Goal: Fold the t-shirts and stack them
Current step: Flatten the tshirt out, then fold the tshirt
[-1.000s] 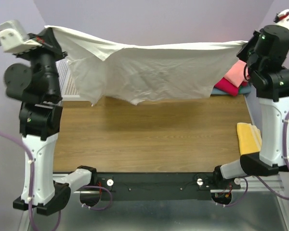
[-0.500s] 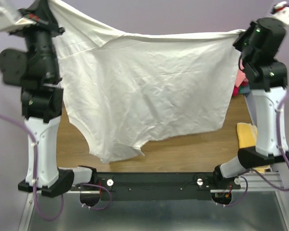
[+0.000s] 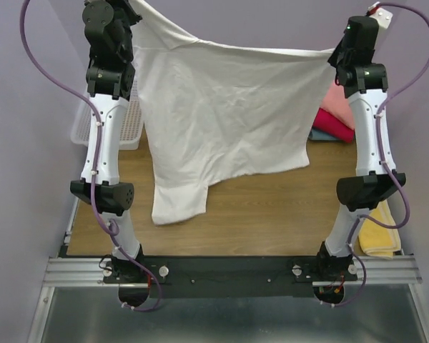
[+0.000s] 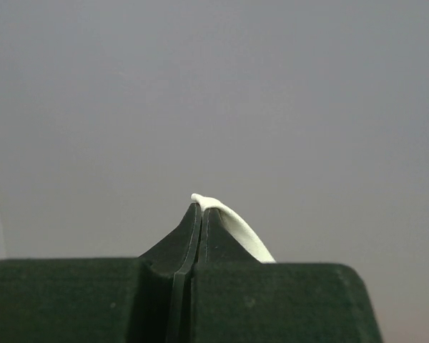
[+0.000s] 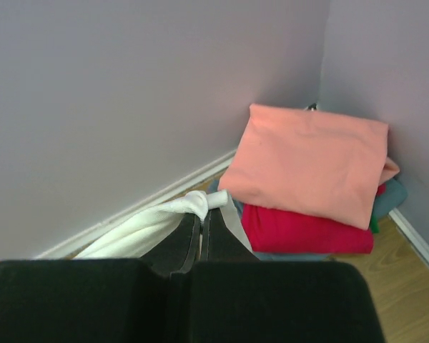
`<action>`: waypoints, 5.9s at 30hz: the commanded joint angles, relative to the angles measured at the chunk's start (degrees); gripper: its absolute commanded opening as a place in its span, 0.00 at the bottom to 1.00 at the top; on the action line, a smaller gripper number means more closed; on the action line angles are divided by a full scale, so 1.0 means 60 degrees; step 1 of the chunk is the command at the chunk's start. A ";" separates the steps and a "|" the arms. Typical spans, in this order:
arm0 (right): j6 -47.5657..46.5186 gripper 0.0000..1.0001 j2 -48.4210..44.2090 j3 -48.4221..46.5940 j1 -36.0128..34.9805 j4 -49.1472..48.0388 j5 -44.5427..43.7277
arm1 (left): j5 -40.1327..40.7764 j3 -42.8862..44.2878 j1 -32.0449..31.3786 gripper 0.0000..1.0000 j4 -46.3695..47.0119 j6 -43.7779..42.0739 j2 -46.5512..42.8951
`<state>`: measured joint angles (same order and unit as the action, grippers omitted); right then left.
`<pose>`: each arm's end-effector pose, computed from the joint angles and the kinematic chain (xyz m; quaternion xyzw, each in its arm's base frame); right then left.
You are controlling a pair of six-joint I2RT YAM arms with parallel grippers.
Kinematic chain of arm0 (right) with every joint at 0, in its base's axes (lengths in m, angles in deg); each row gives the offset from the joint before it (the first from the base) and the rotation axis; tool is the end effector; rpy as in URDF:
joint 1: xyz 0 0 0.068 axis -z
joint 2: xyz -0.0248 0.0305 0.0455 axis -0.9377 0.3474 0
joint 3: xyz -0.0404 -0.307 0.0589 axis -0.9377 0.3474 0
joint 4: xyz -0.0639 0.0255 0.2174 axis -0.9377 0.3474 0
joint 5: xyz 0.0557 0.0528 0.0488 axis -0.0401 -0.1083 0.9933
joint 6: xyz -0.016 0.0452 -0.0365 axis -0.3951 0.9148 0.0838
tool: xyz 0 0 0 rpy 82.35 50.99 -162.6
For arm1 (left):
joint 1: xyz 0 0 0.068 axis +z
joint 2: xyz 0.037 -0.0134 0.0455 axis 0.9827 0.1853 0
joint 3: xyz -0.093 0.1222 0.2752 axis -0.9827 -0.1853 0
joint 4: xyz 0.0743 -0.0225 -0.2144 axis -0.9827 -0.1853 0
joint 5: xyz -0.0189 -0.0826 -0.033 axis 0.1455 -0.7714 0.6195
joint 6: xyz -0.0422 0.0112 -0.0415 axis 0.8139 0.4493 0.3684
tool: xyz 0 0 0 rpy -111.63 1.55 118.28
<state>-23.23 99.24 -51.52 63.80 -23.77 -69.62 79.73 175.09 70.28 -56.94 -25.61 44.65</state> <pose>0.3974 0.0211 0.5131 0.2301 0.7620 -0.0477 0.6034 0.3614 -0.0437 0.6154 -0.1538 0.5475 -0.0824 0.8184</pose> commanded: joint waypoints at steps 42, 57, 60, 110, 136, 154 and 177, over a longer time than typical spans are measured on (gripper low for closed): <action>0.4385 0.01 -0.5548 1.3160 0.0553 0.1805 0.1102 | -0.1649 -1.5458 0.0203 0.00 -0.6513 0.4160 -1.0683; 0.5820 0.01 -0.6850 1.3717 0.0553 0.3282 0.0064 | -0.1076 -1.5195 0.0203 0.00 -0.8670 0.5318 -1.2647; 0.5938 0.01 -0.7420 1.3790 0.0553 0.3475 -0.0303 | -0.1150 -1.5195 0.0203 0.00 -0.8670 0.5171 -1.2734; 0.4282 0.01 -0.3425 1.2414 0.0568 0.0062 0.1279 | -0.0580 -1.3981 0.0173 0.00 -0.3646 0.3457 -0.7699; 0.3726 0.01 -0.0773 0.9997 0.0641 -0.0377 0.1425 | -0.0126 -1.2456 -0.0266 0.00 -0.2737 0.3076 -0.4225; 0.2041 0.68 0.0561 0.6554 0.0715 -0.0056 0.1249 | 0.0373 -0.8210 -0.0295 0.60 -0.2926 0.2184 -0.0505; 0.1865 0.66 -0.2778 1.1196 0.0700 0.0120 0.3783 | -0.0565 -1.3829 -0.1657 0.63 -0.5065 0.3998 -0.5117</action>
<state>-11.85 84.55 11.51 67.76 -23.70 -51.81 78.13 97.76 60.47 -83.30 -6.55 16.13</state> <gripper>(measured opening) 0.667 0.632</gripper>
